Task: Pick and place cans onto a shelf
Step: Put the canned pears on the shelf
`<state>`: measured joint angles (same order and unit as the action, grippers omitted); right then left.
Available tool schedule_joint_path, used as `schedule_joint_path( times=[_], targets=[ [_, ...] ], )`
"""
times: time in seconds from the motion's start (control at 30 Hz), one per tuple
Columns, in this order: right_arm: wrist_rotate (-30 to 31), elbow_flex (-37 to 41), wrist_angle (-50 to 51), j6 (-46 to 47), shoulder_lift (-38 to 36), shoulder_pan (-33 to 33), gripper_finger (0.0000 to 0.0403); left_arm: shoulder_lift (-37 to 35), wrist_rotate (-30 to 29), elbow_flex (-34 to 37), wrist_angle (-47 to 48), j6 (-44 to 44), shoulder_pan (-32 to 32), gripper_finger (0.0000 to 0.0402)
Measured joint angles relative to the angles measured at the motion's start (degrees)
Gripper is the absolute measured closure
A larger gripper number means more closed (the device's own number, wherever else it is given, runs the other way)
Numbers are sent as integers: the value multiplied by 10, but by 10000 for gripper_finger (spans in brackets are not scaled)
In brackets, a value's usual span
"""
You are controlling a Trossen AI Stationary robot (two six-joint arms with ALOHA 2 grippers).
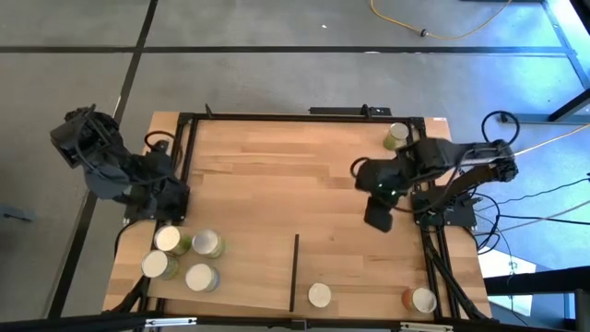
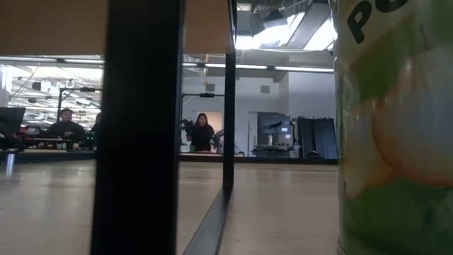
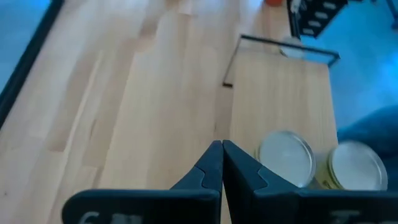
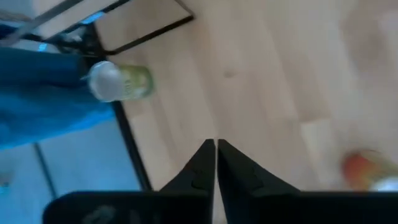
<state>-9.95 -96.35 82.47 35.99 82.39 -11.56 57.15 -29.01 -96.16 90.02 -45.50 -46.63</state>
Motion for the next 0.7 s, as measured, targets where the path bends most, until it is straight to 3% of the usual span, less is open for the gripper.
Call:
schedule_joint_path(
  times=[0.37,0.53,0.7],
  targets=[
    [-69,76,-124,-51,0,-10,324,-3,-16,0,0,-54,0,402],
    [-77,119,-262,-68,1,-48,323,-3,-11,0,0,-54,0,402],
    [-63,154,-396,-65,28,-91,324,-3,32,0,0,-38,0,402]
  ],
)
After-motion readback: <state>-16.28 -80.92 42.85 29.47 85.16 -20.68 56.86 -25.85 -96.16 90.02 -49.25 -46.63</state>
